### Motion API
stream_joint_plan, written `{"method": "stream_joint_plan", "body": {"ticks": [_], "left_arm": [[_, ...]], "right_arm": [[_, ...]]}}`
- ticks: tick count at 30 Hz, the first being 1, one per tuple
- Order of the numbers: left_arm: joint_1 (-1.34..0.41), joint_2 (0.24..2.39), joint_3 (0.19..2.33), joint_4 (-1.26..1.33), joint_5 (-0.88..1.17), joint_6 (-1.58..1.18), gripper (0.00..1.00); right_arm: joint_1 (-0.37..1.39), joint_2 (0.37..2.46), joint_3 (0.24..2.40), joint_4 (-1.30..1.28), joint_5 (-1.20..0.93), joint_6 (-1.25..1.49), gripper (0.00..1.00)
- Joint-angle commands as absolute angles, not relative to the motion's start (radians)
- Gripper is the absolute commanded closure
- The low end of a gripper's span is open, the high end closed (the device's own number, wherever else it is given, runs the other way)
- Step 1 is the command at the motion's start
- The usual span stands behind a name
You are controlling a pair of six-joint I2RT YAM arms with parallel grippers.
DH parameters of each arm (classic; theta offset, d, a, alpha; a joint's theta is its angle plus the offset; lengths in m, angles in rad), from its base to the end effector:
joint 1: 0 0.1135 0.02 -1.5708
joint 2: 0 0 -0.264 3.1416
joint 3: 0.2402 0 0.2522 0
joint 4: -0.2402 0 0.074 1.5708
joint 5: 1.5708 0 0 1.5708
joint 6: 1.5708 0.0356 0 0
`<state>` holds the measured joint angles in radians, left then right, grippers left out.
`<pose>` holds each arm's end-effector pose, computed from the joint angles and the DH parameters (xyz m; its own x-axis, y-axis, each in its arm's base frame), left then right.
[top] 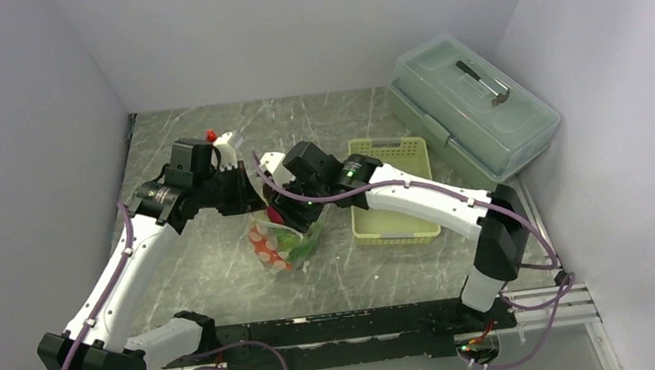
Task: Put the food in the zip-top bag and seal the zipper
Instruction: Place the fake vegetable in the zipper food storage bag.
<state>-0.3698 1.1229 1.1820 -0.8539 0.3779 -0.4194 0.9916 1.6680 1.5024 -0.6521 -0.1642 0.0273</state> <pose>0.2019 -0.0924 0.3494 -0.8427 -0.0792 -0.5325 0.2559 0.8112 -0.5257 0.1986 0.3143 0.3154 -0.4234 -0.5982 -0.6804 -0.8756 0.4629 0.1379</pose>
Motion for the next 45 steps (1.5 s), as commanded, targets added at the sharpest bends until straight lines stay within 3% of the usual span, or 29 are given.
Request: {"method": "stream_joint_plan", "body": {"ticks": [1,10,18,45], "left_arm": [[-0.370,1.111,1.187,-0.835,0.401,-0.400,1.00],[-0.370,1.106,1.181,-0.835,0.396,-0.400,1.00],[-0.369,1.104,1.175,-0.837,0.394,-0.400,1.00],[-0.370,1.095,1.171,-0.842,0.383,-0.360,1.00]], "right_arm": [[1.005,1.698,1.553,-0.707,-0.175,0.014,0.72],[1.006,1.659,1.545,-0.668,-0.134,0.029,0.44],[1.006,1.596,1.539,-0.624,-0.079,0.053,0.32],[1.005,1.384,1.485,-0.487,0.246,0.116,0.32]]}}
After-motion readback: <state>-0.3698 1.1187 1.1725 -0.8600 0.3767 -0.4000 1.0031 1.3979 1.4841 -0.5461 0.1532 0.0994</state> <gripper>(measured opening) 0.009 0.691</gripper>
